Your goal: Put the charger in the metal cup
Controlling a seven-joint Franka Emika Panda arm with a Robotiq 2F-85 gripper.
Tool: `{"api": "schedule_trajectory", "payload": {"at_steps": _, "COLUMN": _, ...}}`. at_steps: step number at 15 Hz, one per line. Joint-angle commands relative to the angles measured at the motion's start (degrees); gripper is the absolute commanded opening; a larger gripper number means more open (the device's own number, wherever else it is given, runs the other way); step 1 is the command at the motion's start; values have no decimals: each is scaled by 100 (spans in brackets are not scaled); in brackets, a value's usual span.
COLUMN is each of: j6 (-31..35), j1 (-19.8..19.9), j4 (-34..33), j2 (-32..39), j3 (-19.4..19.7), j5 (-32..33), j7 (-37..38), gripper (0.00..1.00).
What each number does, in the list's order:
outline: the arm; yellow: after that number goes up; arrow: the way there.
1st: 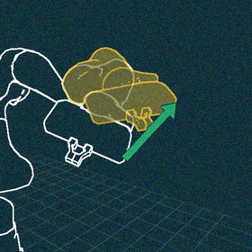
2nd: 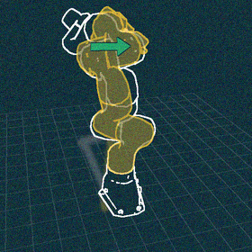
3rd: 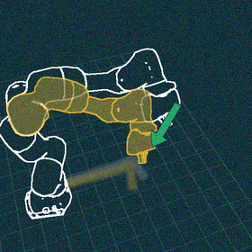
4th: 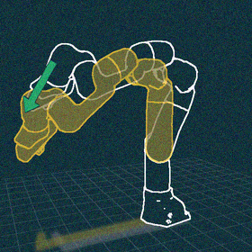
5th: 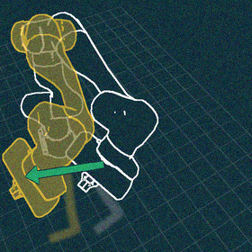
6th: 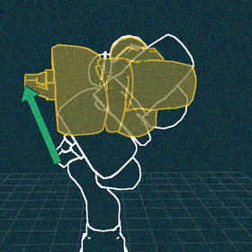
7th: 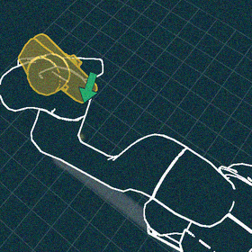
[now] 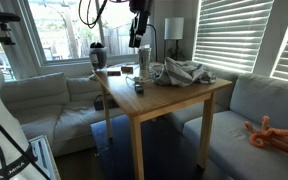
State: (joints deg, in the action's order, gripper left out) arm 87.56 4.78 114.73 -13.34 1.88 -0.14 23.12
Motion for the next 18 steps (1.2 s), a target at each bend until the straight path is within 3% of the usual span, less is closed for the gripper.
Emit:
{"api": "schedule_trajectory", "payload": {"at_steps": 1, "j6": 781, "j1": -39, "j4": 619, "j2": -373, "j3": -344, "j5": 129, "j7": 1144, "gripper": 100}}
{"api": "schedule_trajectory", "payload": {"at_steps": 2, "j6": 389, "j1": 6, "j4": 201, "j2": -52, "j3": -195, "j5": 22, "j7": 645, "gripper": 100}}
{"api": "schedule_trajectory", "payload": {"at_steps": 7, "j6": 665, "j1": -28, "j4": 469, "j2": -201, "j3": -350, "j5": 59, "j7": 1042, "gripper": 100}}
{"api": "schedule_trajectory", "payload": {"at_steps": 18, "j6": 2572, "j1": -101, "j4": 1214, "j2": 36, "j3": -359, "j5": -421, "j7": 1324, "gripper": 100}}
